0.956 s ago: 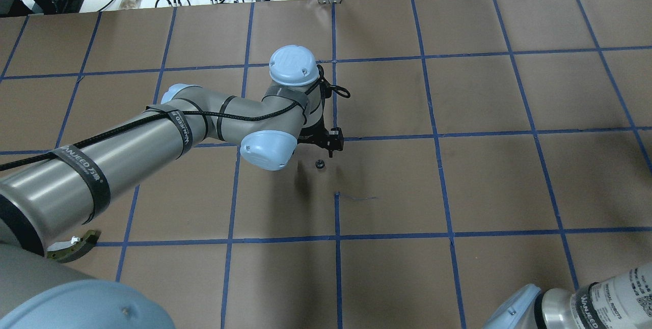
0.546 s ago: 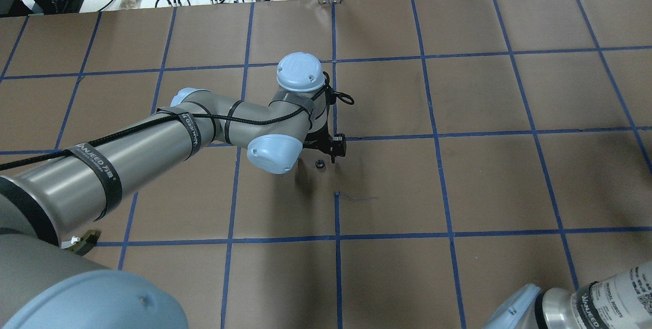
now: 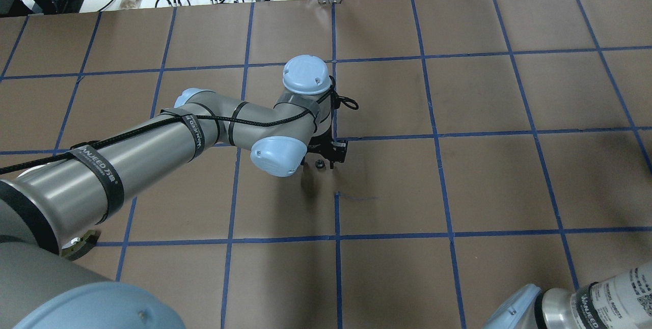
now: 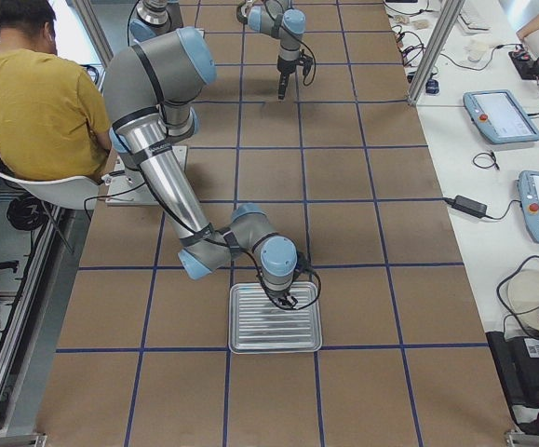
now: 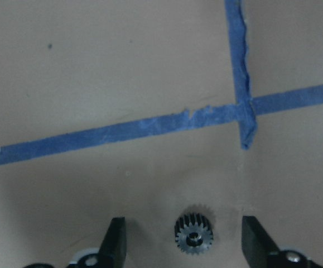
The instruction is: Place bearing gear from tray to pile
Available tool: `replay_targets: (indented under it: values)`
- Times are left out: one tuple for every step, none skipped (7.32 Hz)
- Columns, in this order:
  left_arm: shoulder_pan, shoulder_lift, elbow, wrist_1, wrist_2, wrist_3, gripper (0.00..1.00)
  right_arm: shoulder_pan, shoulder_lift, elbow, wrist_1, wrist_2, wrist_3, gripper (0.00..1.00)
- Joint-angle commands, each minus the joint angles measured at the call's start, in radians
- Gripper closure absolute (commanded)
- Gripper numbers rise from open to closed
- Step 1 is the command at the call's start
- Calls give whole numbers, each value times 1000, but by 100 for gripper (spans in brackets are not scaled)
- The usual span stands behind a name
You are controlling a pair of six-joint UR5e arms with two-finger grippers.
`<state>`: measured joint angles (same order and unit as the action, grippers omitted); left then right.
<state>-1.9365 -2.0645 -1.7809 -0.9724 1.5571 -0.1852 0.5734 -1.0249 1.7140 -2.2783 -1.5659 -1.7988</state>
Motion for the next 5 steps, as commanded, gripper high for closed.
replay_targets:
  values:
    - [-1, 4, 3, -12, 1, 3, 41, 9, -6, -5, 0, 1, 7, 100]
    - [1, -3, 5, -12, 1, 3, 39, 16, -33, -5, 14, 4, 39, 100]
    - [1, -11, 6, -11, -2, 3, 37, 72, -96, 5, 23, 0, 91, 100]
    - [1, -12, 8, -9, -5, 3, 37, 176, -177, 37, 130, 0, 259, 100]
    - [1, -12, 8, -8, -5, 3, 40, 301, -263, 83, 175, 0, 477, 100]
